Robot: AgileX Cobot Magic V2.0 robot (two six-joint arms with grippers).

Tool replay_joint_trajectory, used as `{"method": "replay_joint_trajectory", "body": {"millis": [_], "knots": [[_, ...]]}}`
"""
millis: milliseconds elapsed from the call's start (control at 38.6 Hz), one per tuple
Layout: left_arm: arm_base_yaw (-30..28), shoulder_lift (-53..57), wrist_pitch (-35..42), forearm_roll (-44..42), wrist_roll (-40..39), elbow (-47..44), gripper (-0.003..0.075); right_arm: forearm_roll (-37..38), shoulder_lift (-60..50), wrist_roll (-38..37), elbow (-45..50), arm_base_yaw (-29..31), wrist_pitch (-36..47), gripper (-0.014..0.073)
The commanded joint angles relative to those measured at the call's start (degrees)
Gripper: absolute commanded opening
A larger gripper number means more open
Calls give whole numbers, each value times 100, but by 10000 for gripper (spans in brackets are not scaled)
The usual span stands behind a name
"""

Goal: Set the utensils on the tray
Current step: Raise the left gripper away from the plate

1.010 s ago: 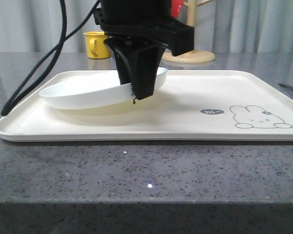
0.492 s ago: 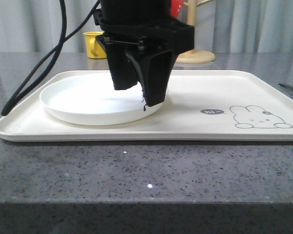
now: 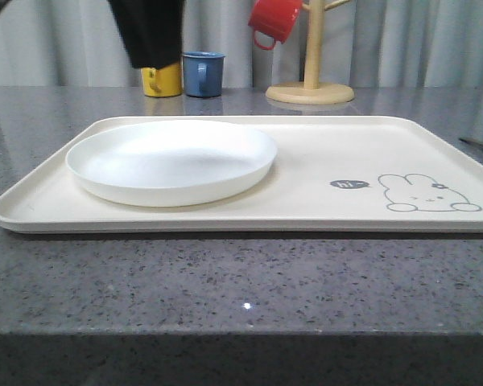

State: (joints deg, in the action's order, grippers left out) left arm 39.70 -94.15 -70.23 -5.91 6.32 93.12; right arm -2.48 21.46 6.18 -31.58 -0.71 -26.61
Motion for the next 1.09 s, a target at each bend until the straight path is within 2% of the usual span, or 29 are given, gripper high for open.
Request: {"method": "replay_joint_trajectory", "body": {"millis": [0, 337, 440, 596, 725, 829, 1062], "knots": [[-466, 776, 516, 82, -102, -283, -18, -12, 74, 31, -181, 25, 489, 642], [-2537, 2867, 2281, 931, -111, -2514, -18, -12, 74, 31, -181, 25, 489, 642], [-2947, 3587, 2989, 1021, -111, -3260, -18, -12, 74, 31, -181, 25, 489, 642], [-3003, 4928, 4350, 1061, -111, -4596, -18, -12, 74, 31, -181, 25, 489, 642], [-3003, 6163, 5085, 1061, -111, -5550, -18, -12, 74, 31, -181, 25, 489, 642], [-3003, 7125, 5338, 1061, -111, -6191, -18, -12, 74, 31, -181, 25, 489, 642], [-3003, 8862, 5312, 1061, -111, -7058, -18, -12, 74, 31, -181, 25, 489, 642]]}}
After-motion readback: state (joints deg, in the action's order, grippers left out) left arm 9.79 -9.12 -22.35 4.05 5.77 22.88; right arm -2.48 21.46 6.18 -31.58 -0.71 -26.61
